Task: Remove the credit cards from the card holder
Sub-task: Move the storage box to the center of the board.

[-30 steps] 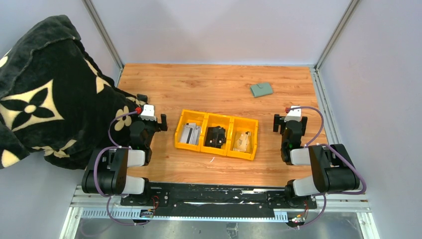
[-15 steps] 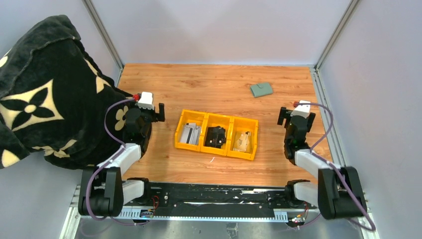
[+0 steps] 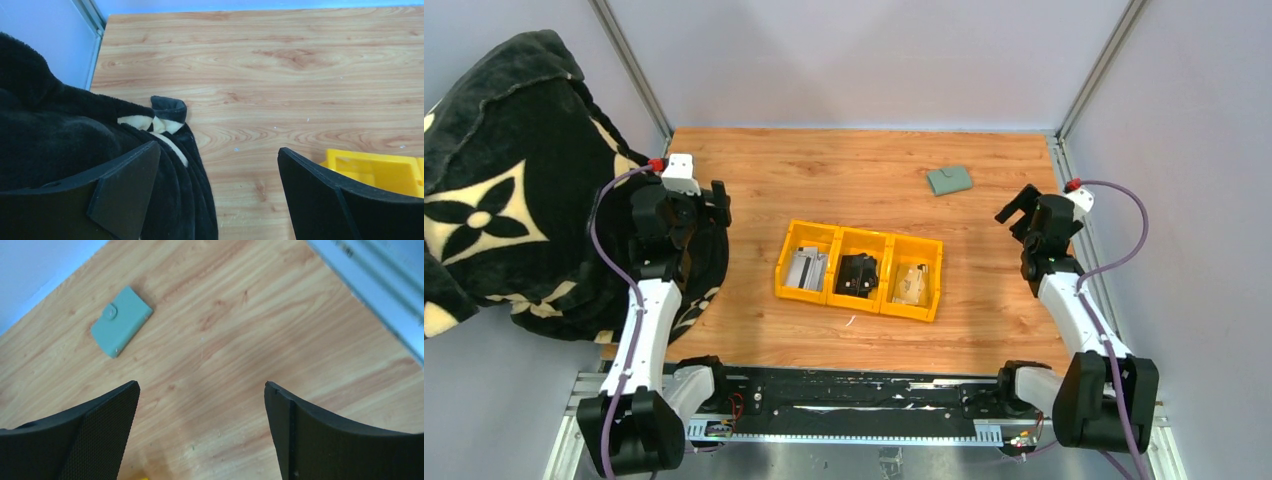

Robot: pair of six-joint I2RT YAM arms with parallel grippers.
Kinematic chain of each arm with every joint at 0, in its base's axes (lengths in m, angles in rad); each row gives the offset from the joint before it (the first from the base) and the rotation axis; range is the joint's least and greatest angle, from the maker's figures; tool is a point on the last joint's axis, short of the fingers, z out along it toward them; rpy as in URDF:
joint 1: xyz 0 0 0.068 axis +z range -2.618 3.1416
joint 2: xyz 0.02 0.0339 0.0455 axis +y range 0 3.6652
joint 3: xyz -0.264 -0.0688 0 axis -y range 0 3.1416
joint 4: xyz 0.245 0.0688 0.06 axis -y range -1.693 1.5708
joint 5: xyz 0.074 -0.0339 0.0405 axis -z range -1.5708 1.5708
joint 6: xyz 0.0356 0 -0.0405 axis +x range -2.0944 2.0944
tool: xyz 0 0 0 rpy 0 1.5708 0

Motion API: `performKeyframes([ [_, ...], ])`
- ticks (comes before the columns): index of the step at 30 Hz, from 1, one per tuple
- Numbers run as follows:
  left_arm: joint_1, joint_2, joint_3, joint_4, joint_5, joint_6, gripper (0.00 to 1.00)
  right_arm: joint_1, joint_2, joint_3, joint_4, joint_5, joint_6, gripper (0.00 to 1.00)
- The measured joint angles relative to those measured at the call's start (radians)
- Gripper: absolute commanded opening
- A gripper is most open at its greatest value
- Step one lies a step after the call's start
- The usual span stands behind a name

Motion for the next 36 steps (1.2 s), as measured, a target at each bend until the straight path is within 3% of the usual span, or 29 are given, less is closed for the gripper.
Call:
performKeyframes([
  [4, 0.005, -0.049, 0.039, -0.105, 0.036, -0.001, 1.0, -0.031, 0.005, 0.005, -0.107, -0.132, 0.053, 0.98],
  [9, 0.006, -0.073, 0.066, -0.22, 0.105, 0.02, 1.0, 0.014, -0.004, 0.043, -0.217, -0.225, 0.061, 0.98],
  [18, -0.008, -0.031, 0.076, -0.446, 0.289, 0.087, 1.0, 0.323, 0.041, 0.1, -0.311, -0.204, 0.033, 0.84],
  [24, -0.09, -0.066, 0.049, -0.516, 0.307, 0.16, 1.0, 0.48, 0.104, 0.1, -0.37, -0.151, 0.023, 0.65],
  [29, -0.209, -0.102, 0.008, -0.54, 0.27, 0.21, 1.0, 0.505, 0.144, 0.101, -0.388, -0.12, 0.016, 0.45],
  [36, -0.251, -0.105, -0.003, -0.558, 0.205, 0.257, 1.0, 0.505, 0.219, 0.135, -0.411, -0.091, 0.004, 0.25],
])
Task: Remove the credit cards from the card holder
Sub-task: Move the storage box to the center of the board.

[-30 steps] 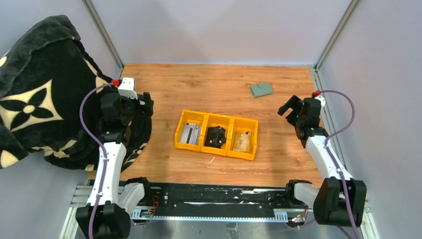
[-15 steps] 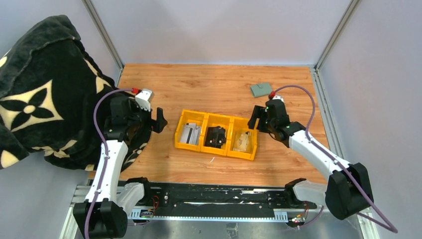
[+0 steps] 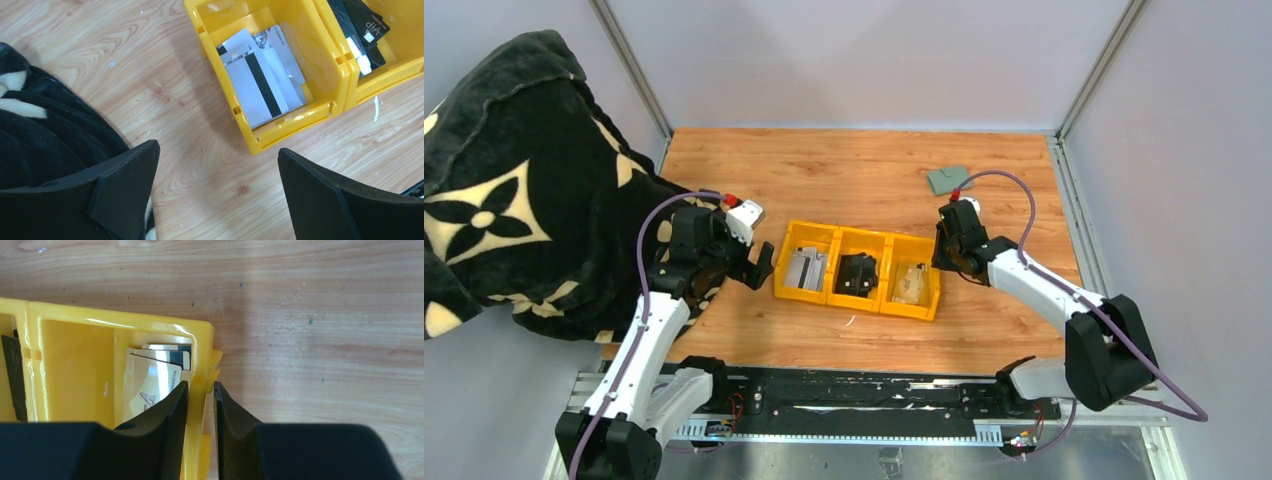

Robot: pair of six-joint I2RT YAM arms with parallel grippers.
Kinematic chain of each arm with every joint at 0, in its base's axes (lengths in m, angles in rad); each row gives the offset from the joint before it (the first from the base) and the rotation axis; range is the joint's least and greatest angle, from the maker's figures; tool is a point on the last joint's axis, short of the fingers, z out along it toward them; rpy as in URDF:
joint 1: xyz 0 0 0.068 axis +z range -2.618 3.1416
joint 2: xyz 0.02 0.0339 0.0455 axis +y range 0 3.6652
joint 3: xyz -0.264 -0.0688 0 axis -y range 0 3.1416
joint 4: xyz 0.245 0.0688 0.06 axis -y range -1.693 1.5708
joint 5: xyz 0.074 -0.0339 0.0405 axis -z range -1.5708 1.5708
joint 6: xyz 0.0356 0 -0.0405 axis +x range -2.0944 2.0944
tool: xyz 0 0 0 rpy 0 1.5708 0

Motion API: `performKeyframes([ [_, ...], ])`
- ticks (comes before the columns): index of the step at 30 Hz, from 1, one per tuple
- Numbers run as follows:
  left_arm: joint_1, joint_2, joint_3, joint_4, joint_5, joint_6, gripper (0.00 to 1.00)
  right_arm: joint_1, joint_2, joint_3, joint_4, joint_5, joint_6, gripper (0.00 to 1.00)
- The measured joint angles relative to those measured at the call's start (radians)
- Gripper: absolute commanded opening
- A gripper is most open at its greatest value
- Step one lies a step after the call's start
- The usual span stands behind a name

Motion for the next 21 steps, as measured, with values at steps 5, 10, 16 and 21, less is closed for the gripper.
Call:
performKeyframes([
  [5, -0.008, 0.0, -0.002, 0.0, -0.023, 0.018, 1.0, 0.0, 0.047, 0.04, -0.002, 0.023, 0.007, 0.1],
  [10, -0.016, 0.0, -0.005, -0.002, -0.043, 0.033, 1.0, 0.0, 0.112, 0.099, -0.006, 0.045, 0.003, 0.03],
  [16, -0.019, -0.001, -0.013, -0.005, -0.058, 0.049, 1.0, 0.0, 0.205, 0.187, -0.006, 0.064, 0.003, 0.0],
  [21, -0.019, -0.001, -0.016, -0.009, -0.063, 0.051, 1.0, 0.0, 0.287, 0.269, -0.005, 0.087, 0.004, 0.0],
])
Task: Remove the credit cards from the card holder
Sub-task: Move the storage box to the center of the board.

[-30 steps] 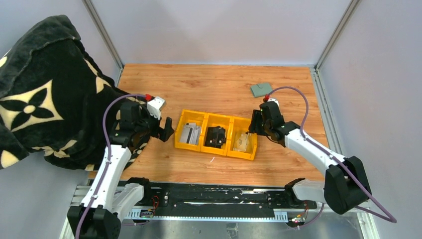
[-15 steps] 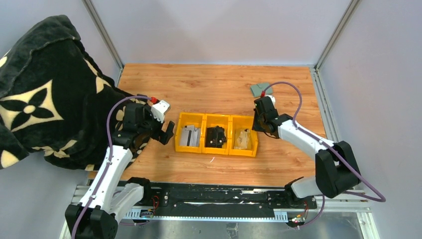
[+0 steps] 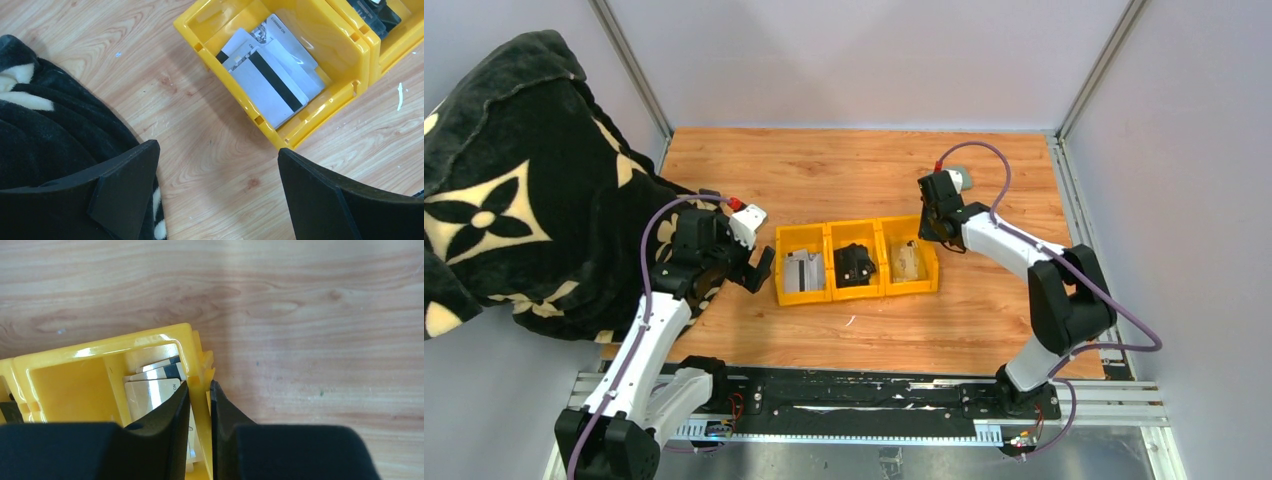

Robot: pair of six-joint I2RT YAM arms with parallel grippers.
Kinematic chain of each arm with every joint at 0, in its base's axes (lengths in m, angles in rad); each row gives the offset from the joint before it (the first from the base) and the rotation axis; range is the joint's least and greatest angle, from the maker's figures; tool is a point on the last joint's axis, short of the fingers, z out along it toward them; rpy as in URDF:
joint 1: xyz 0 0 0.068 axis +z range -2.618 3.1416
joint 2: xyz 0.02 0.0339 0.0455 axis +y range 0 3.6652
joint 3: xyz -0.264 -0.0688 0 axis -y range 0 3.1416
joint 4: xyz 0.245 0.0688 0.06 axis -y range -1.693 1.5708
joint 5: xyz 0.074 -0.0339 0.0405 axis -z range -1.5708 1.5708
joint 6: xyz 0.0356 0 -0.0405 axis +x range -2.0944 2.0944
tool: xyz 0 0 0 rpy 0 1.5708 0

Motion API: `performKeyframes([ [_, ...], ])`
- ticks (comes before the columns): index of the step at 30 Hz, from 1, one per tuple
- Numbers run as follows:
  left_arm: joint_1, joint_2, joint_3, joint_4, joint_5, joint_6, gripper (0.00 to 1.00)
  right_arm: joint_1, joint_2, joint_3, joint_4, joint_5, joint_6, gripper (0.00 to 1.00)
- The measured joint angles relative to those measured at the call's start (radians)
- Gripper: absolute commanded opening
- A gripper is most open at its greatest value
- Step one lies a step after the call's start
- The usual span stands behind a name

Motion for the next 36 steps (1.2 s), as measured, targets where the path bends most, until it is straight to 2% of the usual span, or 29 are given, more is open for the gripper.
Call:
performKeyframes([
  [13, -0.013, 0.09, 0.039, -0.005, -0.006, -0.02, 1.0, -0.01, 0.169, 0.188, 0.0, 0.033, 0.005, 0.0],
  [21, -0.039, 0.136, 0.073, -0.001, -0.01, -0.043, 1.0, -0.058, 0.236, 0.268, 0.003, 0.033, -0.027, 0.01],
  [23, -0.05, 0.146, 0.08, 0.002, -0.011, -0.046, 1.0, -0.08, 0.246, 0.282, 0.003, 0.029, -0.034, 0.17],
  [24, -0.055, 0.151, 0.084, 0.003, -0.013, -0.047, 1.0, -0.088, 0.249, 0.286, 0.003, 0.025, -0.038, 0.36],
  [25, -0.06, 0.155, 0.088, 0.004, -0.015, -0.047, 1.0, -0.098, 0.249, 0.289, 0.004, 0.018, -0.045, 0.48],
  [27, -0.065, 0.161, 0.093, 0.006, -0.02, -0.047, 1.0, -0.111, 0.249, 0.289, 0.006, 0.004, -0.054, 0.62],
  [31, -0.066, 0.162, 0.093, 0.007, -0.028, -0.046, 1.0, -0.125, 0.231, 0.289, 0.015, -0.01, -0.037, 0.72],
  [36, -0.066, 0.162, 0.1, 0.0, -0.028, -0.046, 1.0, -0.153, 0.197, 0.35, -0.029, 0.045, 0.051, 0.76],
])
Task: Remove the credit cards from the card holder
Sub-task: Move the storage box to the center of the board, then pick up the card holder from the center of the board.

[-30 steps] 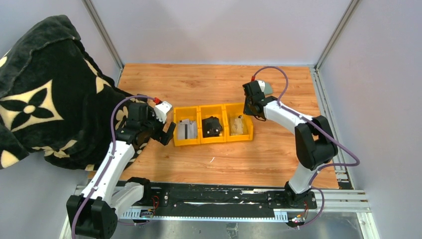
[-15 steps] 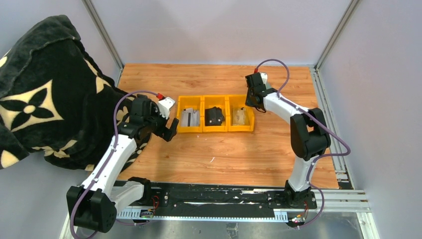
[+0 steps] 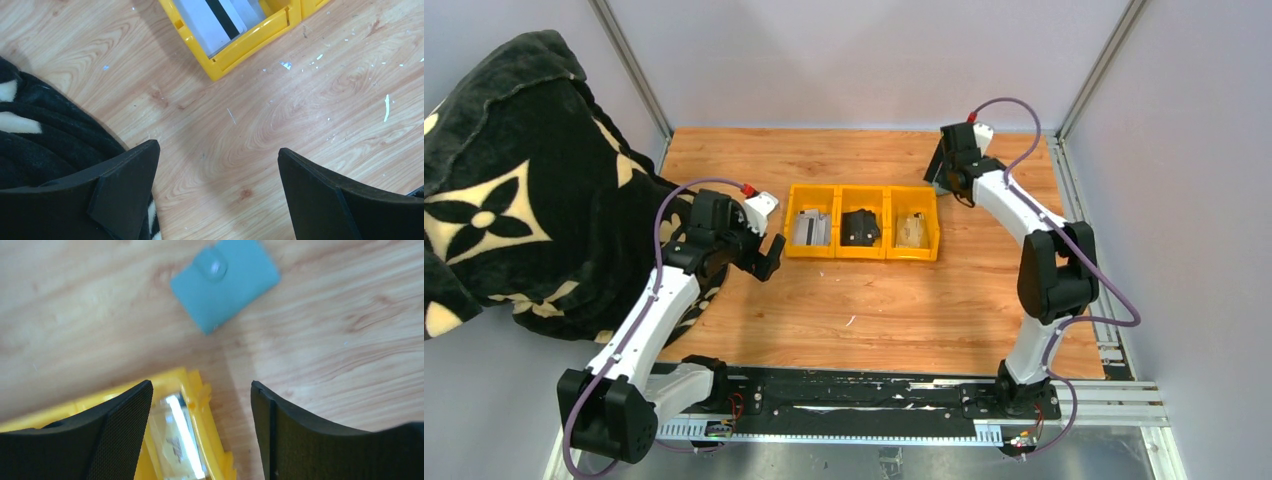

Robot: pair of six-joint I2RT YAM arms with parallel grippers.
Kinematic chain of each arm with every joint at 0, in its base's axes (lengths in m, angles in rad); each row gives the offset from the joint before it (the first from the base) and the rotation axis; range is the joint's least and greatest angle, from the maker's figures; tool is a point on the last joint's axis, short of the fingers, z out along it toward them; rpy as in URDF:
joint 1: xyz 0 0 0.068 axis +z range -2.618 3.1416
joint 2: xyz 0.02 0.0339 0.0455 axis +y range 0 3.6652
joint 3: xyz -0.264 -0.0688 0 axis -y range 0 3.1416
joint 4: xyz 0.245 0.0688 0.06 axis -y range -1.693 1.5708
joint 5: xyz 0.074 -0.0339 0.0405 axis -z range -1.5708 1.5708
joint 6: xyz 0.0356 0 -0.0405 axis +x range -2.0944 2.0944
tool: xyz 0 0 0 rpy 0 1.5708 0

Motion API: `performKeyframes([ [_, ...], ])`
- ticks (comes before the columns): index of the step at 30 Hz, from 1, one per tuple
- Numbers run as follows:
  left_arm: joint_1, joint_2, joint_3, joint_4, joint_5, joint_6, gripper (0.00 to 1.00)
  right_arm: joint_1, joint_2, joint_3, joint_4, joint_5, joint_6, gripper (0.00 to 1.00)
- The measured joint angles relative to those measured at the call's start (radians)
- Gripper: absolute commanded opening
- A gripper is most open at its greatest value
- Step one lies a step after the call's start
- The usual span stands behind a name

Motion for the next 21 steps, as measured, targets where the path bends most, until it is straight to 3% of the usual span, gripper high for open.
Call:
performKeyframes([
  [5, 0.0, 0.0, 0.03, -0.007, 0.002, 0.0, 1.0, -0.032, 0.082, 0.243, -0.113, 0.147, 0.085, 0.78],
  [11, 0.0, 0.0, 0.054, -0.01, 0.016, -0.001, 1.0, -0.034, 0.311, 0.518, -0.226, 0.281, 0.118, 0.79],
  [21, 0.0, 0.026, 0.06, -0.012, 0.053, 0.0, 1.0, -0.034, 0.589, 0.747, -0.33, 0.33, 0.106, 0.8],
])
